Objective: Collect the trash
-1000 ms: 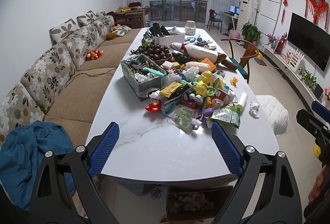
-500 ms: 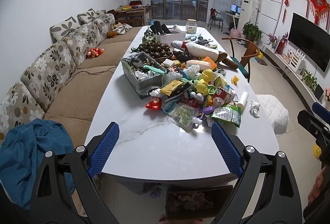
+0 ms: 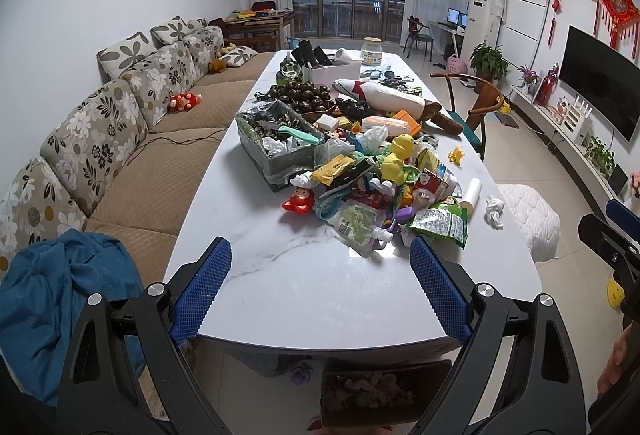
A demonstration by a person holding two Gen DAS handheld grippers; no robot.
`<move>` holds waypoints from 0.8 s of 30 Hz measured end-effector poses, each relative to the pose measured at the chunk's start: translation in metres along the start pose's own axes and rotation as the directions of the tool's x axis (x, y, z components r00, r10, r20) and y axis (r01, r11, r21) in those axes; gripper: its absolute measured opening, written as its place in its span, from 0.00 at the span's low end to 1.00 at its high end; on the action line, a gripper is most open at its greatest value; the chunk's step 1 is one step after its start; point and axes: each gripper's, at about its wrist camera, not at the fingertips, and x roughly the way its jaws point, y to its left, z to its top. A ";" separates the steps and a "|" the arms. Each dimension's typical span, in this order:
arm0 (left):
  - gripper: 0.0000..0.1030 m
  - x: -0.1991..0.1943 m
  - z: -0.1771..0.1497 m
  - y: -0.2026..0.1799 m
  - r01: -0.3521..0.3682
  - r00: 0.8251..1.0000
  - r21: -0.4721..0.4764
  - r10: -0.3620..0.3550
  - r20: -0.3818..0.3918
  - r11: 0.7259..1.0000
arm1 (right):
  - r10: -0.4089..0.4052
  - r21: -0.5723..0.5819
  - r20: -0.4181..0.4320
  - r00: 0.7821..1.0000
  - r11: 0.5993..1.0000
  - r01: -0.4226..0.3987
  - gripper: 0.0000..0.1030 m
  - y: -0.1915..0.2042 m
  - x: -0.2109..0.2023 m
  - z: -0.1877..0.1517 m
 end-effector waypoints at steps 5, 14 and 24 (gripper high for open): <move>0.86 0.000 0.001 0.000 -0.001 1.000 0.000 0.001 -0.001 1.000 | 0.002 -0.002 0.000 1.000 1.000 -0.002 0.95 -0.006 0.001 -0.005; 0.86 0.000 0.000 0.001 -0.004 1.000 0.000 0.004 0.000 1.000 | 0.001 0.001 -0.004 1.000 1.000 -0.001 0.95 -0.006 0.002 -0.007; 0.86 0.001 0.000 0.001 -0.004 1.000 0.001 0.004 -0.003 1.000 | 0.003 0.000 -0.006 1.000 1.000 -0.003 0.95 -0.007 0.002 -0.008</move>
